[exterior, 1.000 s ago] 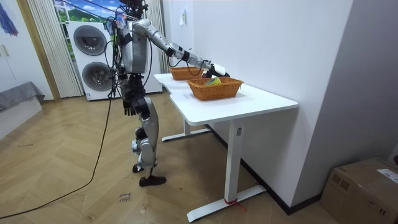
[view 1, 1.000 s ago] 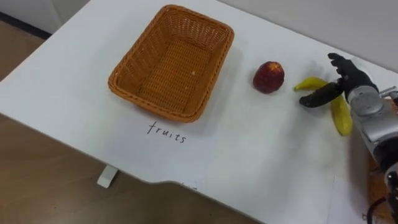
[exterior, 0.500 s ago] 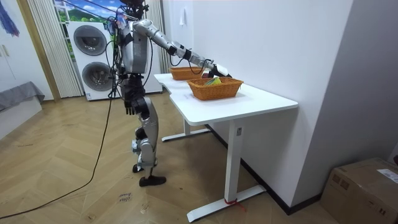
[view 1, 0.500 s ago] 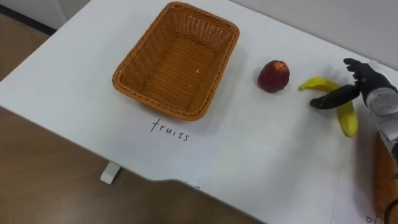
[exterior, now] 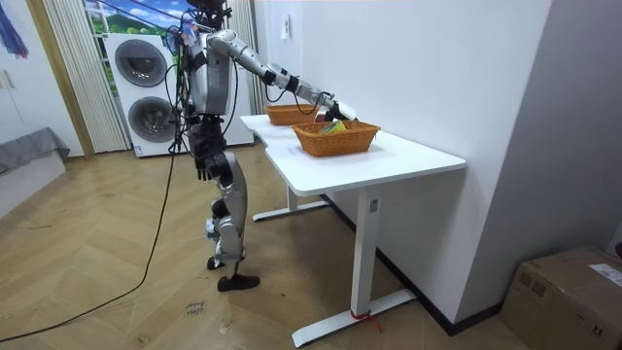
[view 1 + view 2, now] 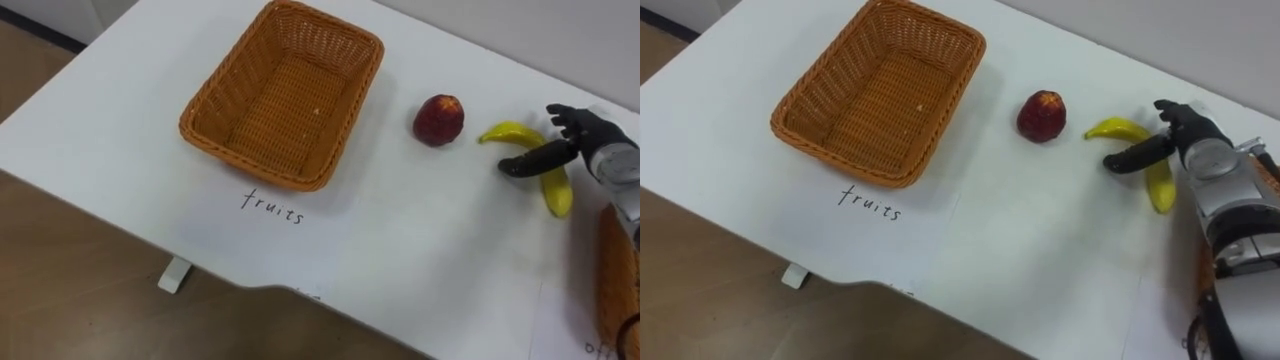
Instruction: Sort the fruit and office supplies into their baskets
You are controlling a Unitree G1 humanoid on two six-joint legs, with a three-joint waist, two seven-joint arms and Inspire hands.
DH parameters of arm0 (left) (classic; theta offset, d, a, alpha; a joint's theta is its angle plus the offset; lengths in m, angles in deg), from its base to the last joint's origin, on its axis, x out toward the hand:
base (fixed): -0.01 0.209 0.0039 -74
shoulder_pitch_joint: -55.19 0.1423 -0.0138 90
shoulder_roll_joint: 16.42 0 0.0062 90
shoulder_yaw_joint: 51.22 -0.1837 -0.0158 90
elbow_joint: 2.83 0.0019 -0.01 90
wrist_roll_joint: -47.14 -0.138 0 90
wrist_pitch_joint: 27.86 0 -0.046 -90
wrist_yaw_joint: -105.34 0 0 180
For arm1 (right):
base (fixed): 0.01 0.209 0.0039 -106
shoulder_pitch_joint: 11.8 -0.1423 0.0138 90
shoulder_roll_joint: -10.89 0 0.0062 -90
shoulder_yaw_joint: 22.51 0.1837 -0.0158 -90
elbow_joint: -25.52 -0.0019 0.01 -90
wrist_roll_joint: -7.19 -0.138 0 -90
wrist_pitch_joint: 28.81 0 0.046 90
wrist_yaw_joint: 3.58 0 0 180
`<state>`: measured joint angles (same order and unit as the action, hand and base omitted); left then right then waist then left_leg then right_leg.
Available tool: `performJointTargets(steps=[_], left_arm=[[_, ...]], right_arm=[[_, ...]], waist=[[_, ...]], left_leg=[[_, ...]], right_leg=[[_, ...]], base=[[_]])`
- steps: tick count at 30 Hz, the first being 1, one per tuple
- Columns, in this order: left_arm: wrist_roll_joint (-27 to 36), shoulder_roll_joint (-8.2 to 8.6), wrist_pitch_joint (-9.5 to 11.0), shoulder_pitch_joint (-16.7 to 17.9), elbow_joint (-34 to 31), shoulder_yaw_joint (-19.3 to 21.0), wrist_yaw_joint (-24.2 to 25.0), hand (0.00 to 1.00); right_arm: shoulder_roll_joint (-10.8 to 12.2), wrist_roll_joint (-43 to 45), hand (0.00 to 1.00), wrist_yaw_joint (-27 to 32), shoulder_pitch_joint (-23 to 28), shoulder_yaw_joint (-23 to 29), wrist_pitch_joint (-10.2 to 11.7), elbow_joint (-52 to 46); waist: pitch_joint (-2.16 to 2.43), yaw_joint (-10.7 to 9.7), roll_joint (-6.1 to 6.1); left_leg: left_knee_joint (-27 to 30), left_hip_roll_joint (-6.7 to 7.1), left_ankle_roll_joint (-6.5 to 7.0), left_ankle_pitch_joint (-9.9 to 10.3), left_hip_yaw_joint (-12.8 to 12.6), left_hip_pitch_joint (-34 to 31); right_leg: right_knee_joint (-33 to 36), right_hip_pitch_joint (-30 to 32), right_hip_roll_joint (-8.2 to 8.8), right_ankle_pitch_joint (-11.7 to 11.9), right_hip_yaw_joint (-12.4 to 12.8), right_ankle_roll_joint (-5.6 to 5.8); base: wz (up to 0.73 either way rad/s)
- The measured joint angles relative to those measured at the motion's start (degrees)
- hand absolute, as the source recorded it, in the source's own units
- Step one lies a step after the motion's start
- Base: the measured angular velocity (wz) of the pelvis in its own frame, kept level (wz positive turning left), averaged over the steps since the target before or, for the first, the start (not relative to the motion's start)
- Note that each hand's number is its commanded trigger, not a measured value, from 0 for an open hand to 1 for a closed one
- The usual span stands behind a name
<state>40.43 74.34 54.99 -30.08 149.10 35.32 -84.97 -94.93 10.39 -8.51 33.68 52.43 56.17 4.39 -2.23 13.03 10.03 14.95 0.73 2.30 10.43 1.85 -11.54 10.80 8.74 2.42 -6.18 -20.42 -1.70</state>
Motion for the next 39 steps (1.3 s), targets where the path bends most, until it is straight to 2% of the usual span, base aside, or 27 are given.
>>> performJointTargets(steps=[11, 16, 25, 32, 33, 34, 35, 39], left_arm=[[0.3, -0.08, -0.1, -0.4, 0.0, -0.1, 0.8, 0.00], [0.3, -0.35, -0.5, -1.3, 0.0, -0.1, 2.3, 0.00], [0.4, -0.41, -0.6, -2.1, 0.0, -0.2, 3.3, 0.00], [0.4, -0.44, -0.6, -2.3, 0.0, -0.2, 3.4, 0.00], [0.4, -0.45, -0.6, -2.4, 0.0, -0.2, 3.4, 0.00], [0.4, -0.46, -0.6, -2.4, 0.0, -0.2, 3.4, 0.00], [0.4, -0.47, -0.6, -2.4, 0.0, -0.2, 3.4, 0.00], [0.4, -0.53, -0.7, -2.8, 0.0, -0.2, 3.6, 0.00]], right_arm=[[-0.7, -0.3, 0.00, -4.6, -0.2, -3.3, -0.2, -0.1], [-2.1, -0.3, 0.00, -6.9, -0.2, -6.3, -1.4, 0.0], [-2.8, 1.7, 0.00, -9.0, -0.2, -6.3, -2.6, 0.0], [-3.1, 2.1, 0.00, -9.4, -0.3, -7.2, -2.6, -0.2], [-3.1, 2.1, 0.50, -9.5, -0.3, -7.5, -2.6, -0.2], [-3.3, 2.1, 0.88, -9.5, -0.3, -8.1, -2.6, -0.3], [-3.4, 2.1, 1.00, -9.6, -0.3, -8.4, -2.6, -0.3], [-4.3, 3.3, 1.00, -9.5, -0.3, -8.6, -2.6, -0.2]], waist=[[0.07, 0.7, -0.13], [0.08, 1.7, -0.12], [0.08, 3.1, -0.08], [0.08, 3.2, -0.05], [0.08, 3.2, -0.05], [0.07, 3.2, -0.05], [0.07, 3.3, -0.06], [0.04, 4.0, -0.10]], left_leg=[[0.6, -0.06, -0.01, 0.0, 0.0, 0.1], [0.8, -0.08, -0.01, 0.0, 0.4, -0.1], [0.9, -0.10, -0.13, -0.1, 0.5, -0.1], [0.9, -0.11, -0.15, -0.1, 0.5, -0.1], [0.9, -0.11, -0.15, -0.1, 0.5, -0.1], [0.9, -0.11, -0.15, -0.1, 0.5, -0.1], [0.9, -0.11, -0.15, -0.1, 0.5, -0.1], [0.8, -0.11, -0.15, -0.1, 0.5, 0.0]], right_leg=[[0.0, 0.0, -0.19, 0.2, 0.3, -0.11], [0.0, -0.3, -0.20, 0.3, -0.1, -0.17], [0.0, -0.3, -0.29, 0.5, 0.0, -0.28], [0.0, -0.3, -0.31, 0.5, -0.1, -0.30], [0.0, -0.3, -0.31, 0.5, -0.1, -0.30], [0.0, -0.3, -0.31, 0.5, -0.1, -0.30], [0.0, -0.3, -0.31, 0.5, -0.1, -0.30], [0.0, -0.3, -0.31, 0.5, 0.0, -0.30]], base=[[-0.01], [0.04], [0.00], [0.00], [0.00], [0.00], [0.00], [0.00]])
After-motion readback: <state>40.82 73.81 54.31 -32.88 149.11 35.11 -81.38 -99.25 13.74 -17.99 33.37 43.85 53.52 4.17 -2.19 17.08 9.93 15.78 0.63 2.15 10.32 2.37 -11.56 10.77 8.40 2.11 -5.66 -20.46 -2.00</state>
